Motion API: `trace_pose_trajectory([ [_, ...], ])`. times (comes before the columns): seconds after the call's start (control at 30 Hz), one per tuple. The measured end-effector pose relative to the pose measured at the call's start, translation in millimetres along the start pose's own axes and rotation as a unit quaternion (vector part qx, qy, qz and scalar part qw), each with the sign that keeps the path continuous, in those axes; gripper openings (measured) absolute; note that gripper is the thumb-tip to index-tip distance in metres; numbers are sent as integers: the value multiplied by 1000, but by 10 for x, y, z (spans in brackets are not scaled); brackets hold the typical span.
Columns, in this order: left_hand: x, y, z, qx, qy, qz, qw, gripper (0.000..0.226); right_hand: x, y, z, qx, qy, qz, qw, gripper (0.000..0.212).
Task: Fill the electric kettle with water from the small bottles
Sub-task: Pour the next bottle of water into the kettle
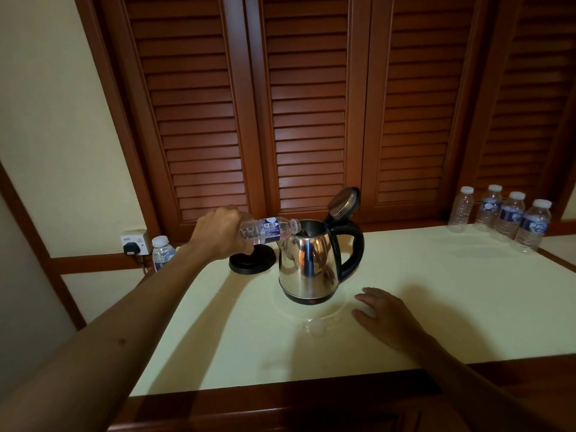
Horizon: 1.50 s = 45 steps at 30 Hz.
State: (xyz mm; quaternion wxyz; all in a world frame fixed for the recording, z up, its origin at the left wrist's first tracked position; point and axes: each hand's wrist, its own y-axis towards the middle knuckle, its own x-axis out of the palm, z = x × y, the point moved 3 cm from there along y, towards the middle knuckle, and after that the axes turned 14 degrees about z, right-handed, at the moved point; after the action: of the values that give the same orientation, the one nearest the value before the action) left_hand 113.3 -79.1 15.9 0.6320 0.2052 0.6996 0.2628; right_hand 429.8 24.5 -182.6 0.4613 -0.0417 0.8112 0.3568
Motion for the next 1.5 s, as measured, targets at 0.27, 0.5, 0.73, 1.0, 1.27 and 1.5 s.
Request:
trace_pose_trajectory([
  [0.27, -35, 17, 15, 4, 9, 1, 1000, 52, -4, -2, -2, -2, 0, -3, 1000, 50],
  [0.5, -54, 52, 23, 4, 24, -4, 1000, 52, 8, 5, -3, 3, -2, 2, 1000, 50],
  [0.73, -46, 91, 14, -2, 36, -9, 999, 46, 20, 0, 14, 1, 8, 10, 1000, 49],
  [1.0, -44, 124, -36, 0, 34, -3, 999, 52, 31, -5, 32, 3, 11, 11, 1000, 50],
  [1.27, -174, 128, 10, 10, -12, 37, 999, 56, 37, -4, 42, 2, 15, 9, 1000, 50],
  [1.5, -214, 153, 32, 21, -15, 38, 999, 55, 29, -7, 33, -3, 11, 21, 1000, 48],
])
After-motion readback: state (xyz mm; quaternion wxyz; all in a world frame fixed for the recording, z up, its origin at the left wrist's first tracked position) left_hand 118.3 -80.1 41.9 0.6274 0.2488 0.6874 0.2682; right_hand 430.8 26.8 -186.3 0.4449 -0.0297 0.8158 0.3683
